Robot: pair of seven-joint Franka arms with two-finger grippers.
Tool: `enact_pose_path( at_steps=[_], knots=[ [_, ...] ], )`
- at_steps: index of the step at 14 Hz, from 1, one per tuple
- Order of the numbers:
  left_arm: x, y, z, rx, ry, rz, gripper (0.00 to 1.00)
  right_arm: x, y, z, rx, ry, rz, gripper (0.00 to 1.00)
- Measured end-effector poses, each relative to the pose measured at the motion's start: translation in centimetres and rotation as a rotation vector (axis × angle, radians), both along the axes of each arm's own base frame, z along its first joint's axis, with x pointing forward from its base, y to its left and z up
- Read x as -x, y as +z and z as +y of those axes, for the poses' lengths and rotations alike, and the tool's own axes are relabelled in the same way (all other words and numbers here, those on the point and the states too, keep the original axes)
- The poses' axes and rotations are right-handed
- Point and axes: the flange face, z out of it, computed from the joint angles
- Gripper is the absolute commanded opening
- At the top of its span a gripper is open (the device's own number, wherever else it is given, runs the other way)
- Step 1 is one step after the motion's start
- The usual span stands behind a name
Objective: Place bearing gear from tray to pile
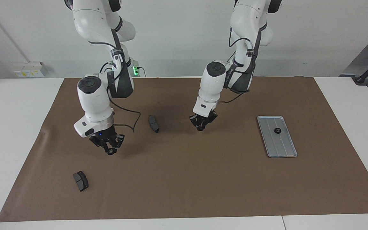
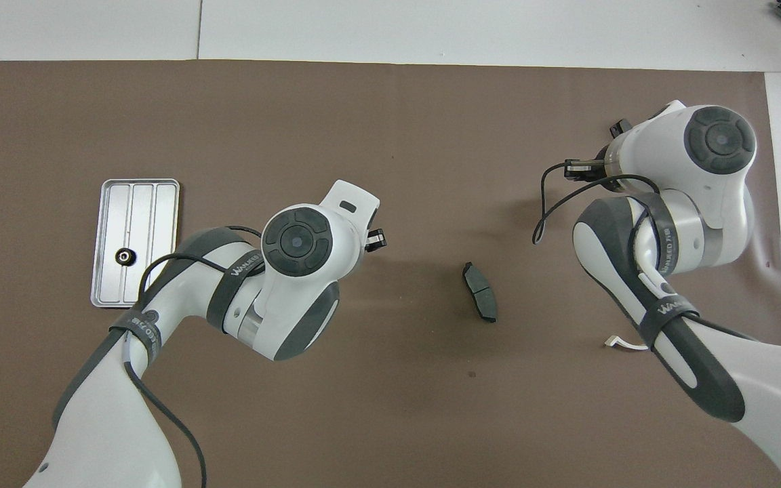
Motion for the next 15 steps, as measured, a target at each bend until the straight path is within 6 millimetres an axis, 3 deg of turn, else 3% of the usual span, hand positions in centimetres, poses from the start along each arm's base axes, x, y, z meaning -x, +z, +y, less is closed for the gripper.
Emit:
enact_pose_path(
  at_steps=[1,3,7,8,9,11,15],
  knots=[
    [0.1,-0.1,-0.8,0.002,-0.01,-0.002,0.68,-0.2,-0.7,-1.6,-0.005,-0.011,0.001,0.0],
    [0.2,-0.2,-1.6,0.005,-0.02,-0.005,0.89,-0.5,-2.5,-2.8,-0.036,-0.038,0.009,0.0],
    [0.0,0.6,-1.8,-0.006,-0.026,0.001,0.89,-0.7,-5.6,-2.6,-0.05,-0.045,0.035,0.0],
    [-0.3,0.7,-1.3,-0.03,-0.03,0.008,0.89,-0.7,-6.1,-2.7,-0.05,-0.046,0.037,0.4],
    [-1.0,0.9,-0.3,-0.058,-0.033,0.012,0.89,-0.8,-6.4,-2.8,-0.05,-0.046,0.035,0.99],
    [-3.4,1.9,3.8,-0.095,-0.064,0.02,0.89,-0.8,-6.6,-2.8,-0.05,-0.047,0.036,1.0],
    [-7.4,4.1,14.9,-0.145,-0.176,0.066,0.88,-1.0,-5.1,-2.2,-0.053,-0.037,0.014,1.0]
  ],
)
